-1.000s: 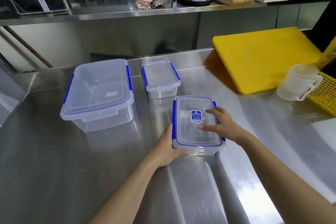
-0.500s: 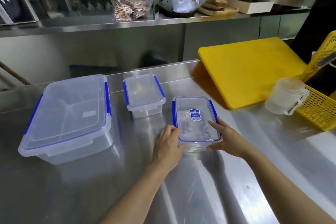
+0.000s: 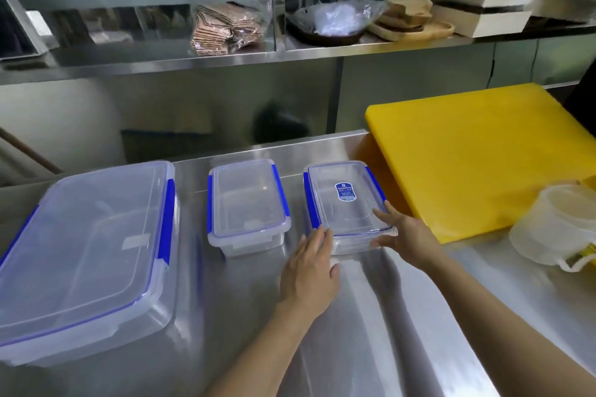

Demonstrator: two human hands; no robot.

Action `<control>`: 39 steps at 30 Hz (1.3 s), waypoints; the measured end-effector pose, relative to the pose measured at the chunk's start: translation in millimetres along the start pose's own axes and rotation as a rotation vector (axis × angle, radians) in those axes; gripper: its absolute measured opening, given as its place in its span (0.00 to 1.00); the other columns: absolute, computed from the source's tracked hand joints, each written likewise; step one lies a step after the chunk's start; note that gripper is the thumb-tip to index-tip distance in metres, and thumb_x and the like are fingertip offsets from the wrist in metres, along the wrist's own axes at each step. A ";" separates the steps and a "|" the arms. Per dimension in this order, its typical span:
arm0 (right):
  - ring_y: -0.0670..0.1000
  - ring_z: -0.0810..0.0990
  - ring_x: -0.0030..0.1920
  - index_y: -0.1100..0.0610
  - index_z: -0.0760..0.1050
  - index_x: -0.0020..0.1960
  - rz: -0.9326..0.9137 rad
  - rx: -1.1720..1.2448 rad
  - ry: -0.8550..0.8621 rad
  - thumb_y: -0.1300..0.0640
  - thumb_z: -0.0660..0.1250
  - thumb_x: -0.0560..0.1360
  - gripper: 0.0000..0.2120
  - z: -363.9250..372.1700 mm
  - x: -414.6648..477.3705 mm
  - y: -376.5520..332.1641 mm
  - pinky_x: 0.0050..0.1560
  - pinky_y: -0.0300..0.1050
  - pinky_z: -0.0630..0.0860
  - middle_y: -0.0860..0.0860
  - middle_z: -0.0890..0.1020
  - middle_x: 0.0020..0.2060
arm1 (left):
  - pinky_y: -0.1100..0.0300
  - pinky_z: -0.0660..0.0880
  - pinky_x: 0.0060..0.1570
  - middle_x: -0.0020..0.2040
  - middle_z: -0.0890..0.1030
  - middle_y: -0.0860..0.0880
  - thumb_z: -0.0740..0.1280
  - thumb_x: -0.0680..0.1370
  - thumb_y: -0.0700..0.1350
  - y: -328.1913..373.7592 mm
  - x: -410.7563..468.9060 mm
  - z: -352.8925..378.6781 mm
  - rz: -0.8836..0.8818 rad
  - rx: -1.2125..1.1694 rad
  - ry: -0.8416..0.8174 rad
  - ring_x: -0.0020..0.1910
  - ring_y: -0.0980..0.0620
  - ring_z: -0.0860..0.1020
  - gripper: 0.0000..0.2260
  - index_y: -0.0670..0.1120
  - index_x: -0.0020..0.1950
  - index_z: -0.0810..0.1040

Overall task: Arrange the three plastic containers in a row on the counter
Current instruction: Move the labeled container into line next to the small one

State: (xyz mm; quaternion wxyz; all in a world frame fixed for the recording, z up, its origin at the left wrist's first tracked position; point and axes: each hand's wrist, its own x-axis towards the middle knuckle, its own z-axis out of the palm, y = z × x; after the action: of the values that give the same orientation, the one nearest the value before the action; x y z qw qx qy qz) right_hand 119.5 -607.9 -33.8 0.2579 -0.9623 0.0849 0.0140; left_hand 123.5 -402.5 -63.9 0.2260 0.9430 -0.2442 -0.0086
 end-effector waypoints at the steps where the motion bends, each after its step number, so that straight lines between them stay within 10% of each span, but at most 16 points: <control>1: 0.57 0.71 0.67 0.52 0.64 0.71 0.001 0.009 -0.005 0.54 0.72 0.70 0.32 -1.4 9.4 2.9 0.61 0.49 0.70 0.53 0.59 0.75 | 0.56 0.55 0.73 0.78 0.52 0.52 0.59 0.78 0.50 -1.4 5.6 2.3 0.003 0.005 -0.009 0.76 0.48 0.53 0.29 0.49 0.75 0.49; 5: 0.57 0.68 0.69 0.52 0.63 0.71 -0.045 0.034 -0.014 0.56 0.70 0.72 0.30 -4.2 38.5 12.7 0.63 0.49 0.68 0.53 0.57 0.75 | 0.61 0.38 0.70 0.78 0.43 0.51 0.61 0.78 0.47 -5.3 25.9 6.9 0.047 0.073 -0.023 0.76 0.53 0.45 0.34 0.48 0.75 0.41; 16: 0.55 0.65 0.71 0.48 0.56 0.74 -0.068 -0.093 -0.030 0.48 0.65 0.74 0.32 -1.5 54.5 22.2 0.64 0.51 0.70 0.50 0.55 0.76 | 0.56 0.37 0.70 0.78 0.40 0.50 0.62 0.77 0.49 1.8 46.9 13.3 -0.033 0.167 -0.085 0.76 0.50 0.40 0.37 0.49 0.75 0.37; 22: 0.55 0.68 0.68 0.53 0.63 0.71 -0.112 -0.226 0.214 0.43 0.63 0.73 0.29 -5.3 42.0 -12.0 0.63 0.53 0.66 0.53 0.68 0.71 | 0.55 0.51 0.73 0.75 0.63 0.48 0.60 0.76 0.57 -4.0 32.7 -35.0 -0.039 0.090 0.193 0.74 0.49 0.58 0.28 0.48 0.73 0.60; 29: 0.54 0.81 0.49 0.54 0.72 0.62 -0.156 0.082 0.207 0.48 0.63 0.75 0.18 0.4 22.4 -111.6 0.48 0.50 0.79 0.54 0.83 0.53 | 0.52 0.71 0.59 0.62 0.78 0.45 0.62 0.76 0.55 -56.8 -15.2 -122.4 -0.309 0.042 0.507 0.60 0.45 0.75 0.21 0.46 0.65 0.71; 39: 0.56 0.77 0.57 0.57 0.66 0.67 -0.161 0.409 -0.109 0.45 0.62 0.75 0.25 73.4 -29.1 -234.3 0.58 0.51 0.75 0.57 0.78 0.59 | 0.45 0.58 0.68 0.71 0.67 0.39 0.63 0.75 0.57 -177.8 -123.3 -187.7 -0.779 0.150 0.594 0.70 0.39 0.63 0.28 0.43 0.70 0.64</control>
State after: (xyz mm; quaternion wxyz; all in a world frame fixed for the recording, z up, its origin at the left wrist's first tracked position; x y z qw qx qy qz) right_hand 132.1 -367.0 20.4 0.4522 -0.8915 -0.0049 0.0278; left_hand 119.9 -127.5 16.4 0.1972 0.9396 0.2014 0.1944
